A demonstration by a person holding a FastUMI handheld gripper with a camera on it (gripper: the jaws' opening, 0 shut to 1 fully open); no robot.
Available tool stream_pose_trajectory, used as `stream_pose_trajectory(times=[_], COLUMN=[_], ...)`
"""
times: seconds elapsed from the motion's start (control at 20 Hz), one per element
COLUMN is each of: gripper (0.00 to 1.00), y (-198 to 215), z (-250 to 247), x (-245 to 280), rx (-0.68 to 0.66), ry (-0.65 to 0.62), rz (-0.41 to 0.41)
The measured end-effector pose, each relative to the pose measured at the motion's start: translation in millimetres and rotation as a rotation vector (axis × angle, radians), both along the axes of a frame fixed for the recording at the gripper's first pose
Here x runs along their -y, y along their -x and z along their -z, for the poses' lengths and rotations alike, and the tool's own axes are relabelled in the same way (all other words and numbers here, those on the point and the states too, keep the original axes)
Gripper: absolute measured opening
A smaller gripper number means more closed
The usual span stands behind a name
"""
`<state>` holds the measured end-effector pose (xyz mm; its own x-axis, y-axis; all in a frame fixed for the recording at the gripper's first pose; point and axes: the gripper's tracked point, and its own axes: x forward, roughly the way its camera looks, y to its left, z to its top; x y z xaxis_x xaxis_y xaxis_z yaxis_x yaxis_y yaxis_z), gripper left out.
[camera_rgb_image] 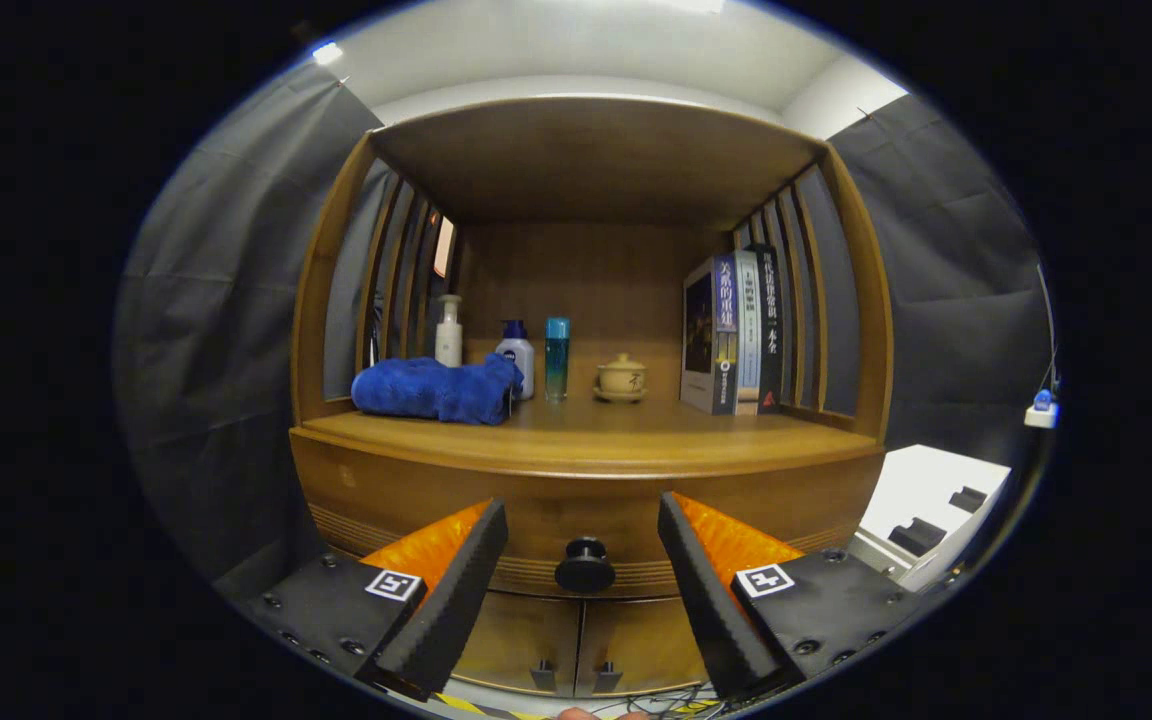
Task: Pull open the drawer, take out the items inside it, and place them on the countertop above the cabinet.
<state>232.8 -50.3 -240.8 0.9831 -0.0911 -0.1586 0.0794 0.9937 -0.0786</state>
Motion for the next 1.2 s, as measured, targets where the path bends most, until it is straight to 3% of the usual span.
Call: stream_pose_trajectory(times=[0.35,0.45,0.7,0.95,1.2], gripper=[0.94,0.88,0.53,0.37,0.37], y=[-25.5,-30.5,-38.6,-37.4,-24.5], z=[52.2,54.7,62.4,61.8,57.3], x=[13.8,13.9,12.6,12.5,12.2], rx=[-0.072,-0.078,-0.063,-0.055,-0.061], ry=[-0.013,-0.027,-0.035,-0.038,-0.065], rz=[0.027,0.025,0.029,0.024,0.013])
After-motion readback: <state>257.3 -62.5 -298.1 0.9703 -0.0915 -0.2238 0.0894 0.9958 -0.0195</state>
